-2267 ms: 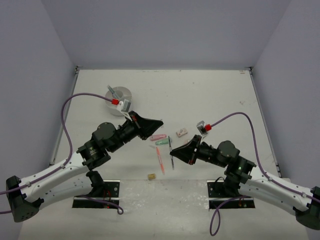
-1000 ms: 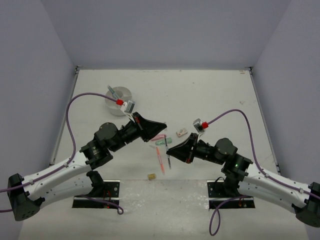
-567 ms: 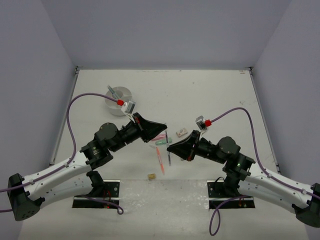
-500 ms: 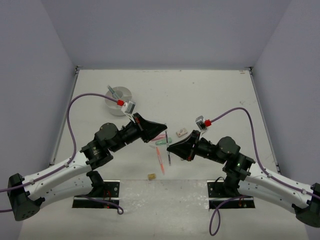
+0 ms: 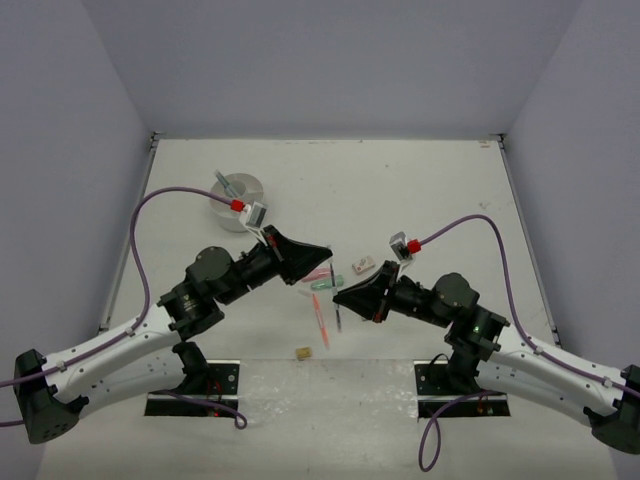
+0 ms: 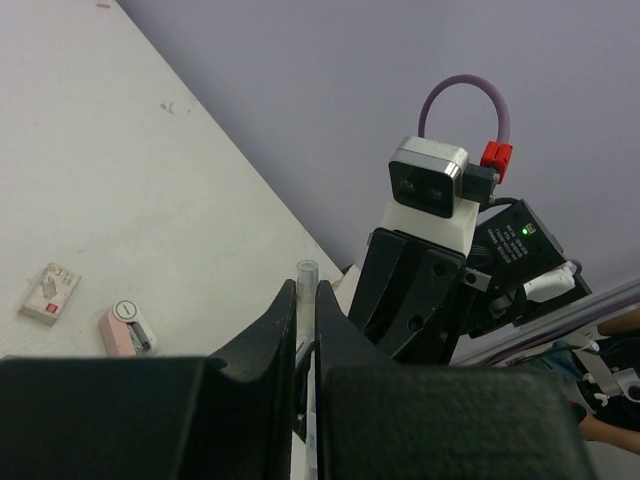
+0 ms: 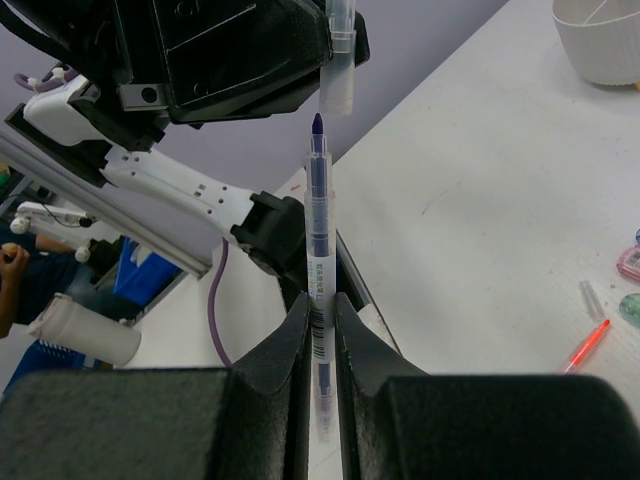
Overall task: Sort the stationery into containers
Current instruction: Close the pen cap on the pen.
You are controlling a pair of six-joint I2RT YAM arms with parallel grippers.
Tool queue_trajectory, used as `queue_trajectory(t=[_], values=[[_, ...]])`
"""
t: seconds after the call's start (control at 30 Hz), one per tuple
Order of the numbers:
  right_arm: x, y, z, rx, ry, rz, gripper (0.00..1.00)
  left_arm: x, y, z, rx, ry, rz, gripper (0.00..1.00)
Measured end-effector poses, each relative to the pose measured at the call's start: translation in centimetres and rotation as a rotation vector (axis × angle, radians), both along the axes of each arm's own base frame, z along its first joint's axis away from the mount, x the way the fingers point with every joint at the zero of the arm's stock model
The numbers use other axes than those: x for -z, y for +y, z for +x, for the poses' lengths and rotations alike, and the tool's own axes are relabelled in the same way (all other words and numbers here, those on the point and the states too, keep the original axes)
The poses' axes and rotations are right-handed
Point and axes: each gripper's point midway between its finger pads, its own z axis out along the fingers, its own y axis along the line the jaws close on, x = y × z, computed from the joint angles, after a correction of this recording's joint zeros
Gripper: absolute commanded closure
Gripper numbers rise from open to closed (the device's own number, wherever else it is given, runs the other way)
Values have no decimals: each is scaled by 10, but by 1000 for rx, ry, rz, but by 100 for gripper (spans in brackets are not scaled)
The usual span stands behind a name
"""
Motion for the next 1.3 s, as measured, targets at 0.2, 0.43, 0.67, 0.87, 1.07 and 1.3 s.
queue_trajectory(t=[0.2,0.43,0.67,0.87,1.07,1.3], values=[[3,1,1,0,5,-8,100,-2,1,-1,-1,-4,-5,100],[7,2,2,0,15,-23,100,-2,1,-1,-1,-4,-6,100],[7,2,1,0,17,-30,100,-3,2,-1,-1,-5,-8,100],[6,2,1,0,17,-32,100,-4,2,-1,-2,-7,-11,100],[2,2,2,2,12,-27,100,-2,2,-1,-2,-5,-7,100],[-5,1,3,9,3,-22,100,-2,2,-1,-1,-4,-8,100]])
